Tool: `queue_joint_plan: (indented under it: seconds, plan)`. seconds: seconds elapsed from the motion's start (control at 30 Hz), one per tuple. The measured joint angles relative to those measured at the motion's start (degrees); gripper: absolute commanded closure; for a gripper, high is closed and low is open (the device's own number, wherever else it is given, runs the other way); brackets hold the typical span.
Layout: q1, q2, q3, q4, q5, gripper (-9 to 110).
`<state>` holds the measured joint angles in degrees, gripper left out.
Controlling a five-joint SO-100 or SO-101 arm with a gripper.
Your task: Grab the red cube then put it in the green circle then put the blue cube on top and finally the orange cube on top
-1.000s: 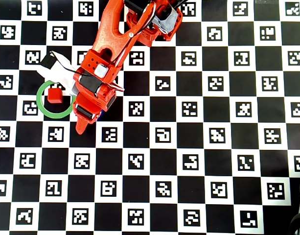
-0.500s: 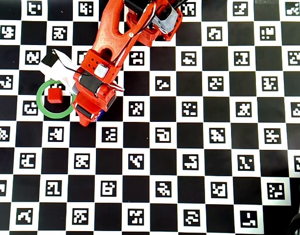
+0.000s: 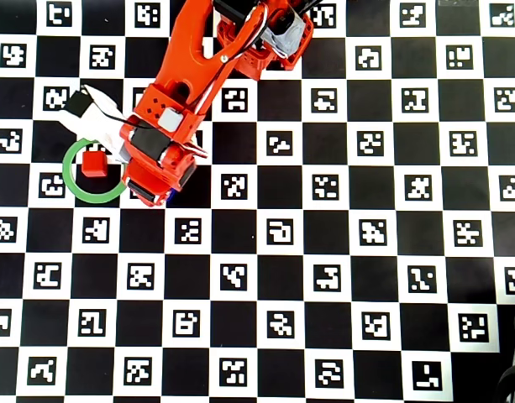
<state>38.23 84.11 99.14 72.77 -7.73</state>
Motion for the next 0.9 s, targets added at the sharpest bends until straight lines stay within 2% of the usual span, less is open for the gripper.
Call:
queue_joint_plan:
  seconds: [0.17,0.37,0.63,0.9]
  plan:
    - [2.8,0.0,-8.3,8.0,-9.6,93]
    - [6.6,0.7,-14.3,15.1,-28.0,94]
    - [13.2,0.9,-17.8,15.6,-43.8,94]
    - [17.7,0.7,-17.8,12.0,-52.6,94]
